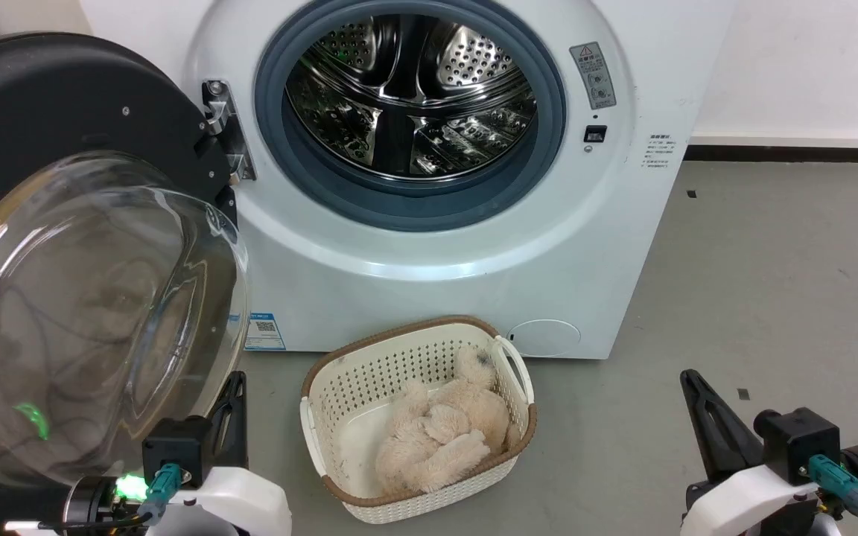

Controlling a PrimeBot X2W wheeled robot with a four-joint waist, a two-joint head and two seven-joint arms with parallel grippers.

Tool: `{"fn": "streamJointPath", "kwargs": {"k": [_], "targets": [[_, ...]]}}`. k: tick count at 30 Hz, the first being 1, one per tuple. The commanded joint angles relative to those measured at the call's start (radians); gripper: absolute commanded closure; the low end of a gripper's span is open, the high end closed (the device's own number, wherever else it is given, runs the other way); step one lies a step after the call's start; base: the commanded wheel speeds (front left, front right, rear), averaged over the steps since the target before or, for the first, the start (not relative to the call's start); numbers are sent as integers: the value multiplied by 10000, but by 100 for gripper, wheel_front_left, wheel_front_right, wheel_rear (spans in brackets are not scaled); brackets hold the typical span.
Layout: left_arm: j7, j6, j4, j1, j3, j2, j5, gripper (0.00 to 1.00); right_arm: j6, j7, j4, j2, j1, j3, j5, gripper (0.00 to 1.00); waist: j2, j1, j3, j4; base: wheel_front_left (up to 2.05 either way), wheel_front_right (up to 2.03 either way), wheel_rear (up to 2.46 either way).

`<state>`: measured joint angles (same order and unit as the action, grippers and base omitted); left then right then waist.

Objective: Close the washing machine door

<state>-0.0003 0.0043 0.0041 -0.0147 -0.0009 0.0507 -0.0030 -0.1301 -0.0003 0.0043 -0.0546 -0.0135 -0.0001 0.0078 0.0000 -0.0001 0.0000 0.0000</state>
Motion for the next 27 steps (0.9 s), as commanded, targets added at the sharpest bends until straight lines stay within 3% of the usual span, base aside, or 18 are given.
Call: {"fn": "streamJointPath", "kwargs": {"k": [1,14,15,27], "targets": [[3,-43,-41,147,9,-5,30,100,-6,3,-43,43,135,1,-78,100,0,1,0,0,0,0,0],[3,-43,-41,147,9,-5,30,100,-6,3,-43,43,135,1,-78,100,0,1,0,0,0,0,0],[0,0,0,0,-4,0,0,0,0,0,0,0,0,-4,0,0,0,1,0,0,0,0,0],[-150,11,19,-39,-51,0,-55,0,0,-150,12,1,-36,-7,163,0,0,1,3,6,0,0,0]]}}
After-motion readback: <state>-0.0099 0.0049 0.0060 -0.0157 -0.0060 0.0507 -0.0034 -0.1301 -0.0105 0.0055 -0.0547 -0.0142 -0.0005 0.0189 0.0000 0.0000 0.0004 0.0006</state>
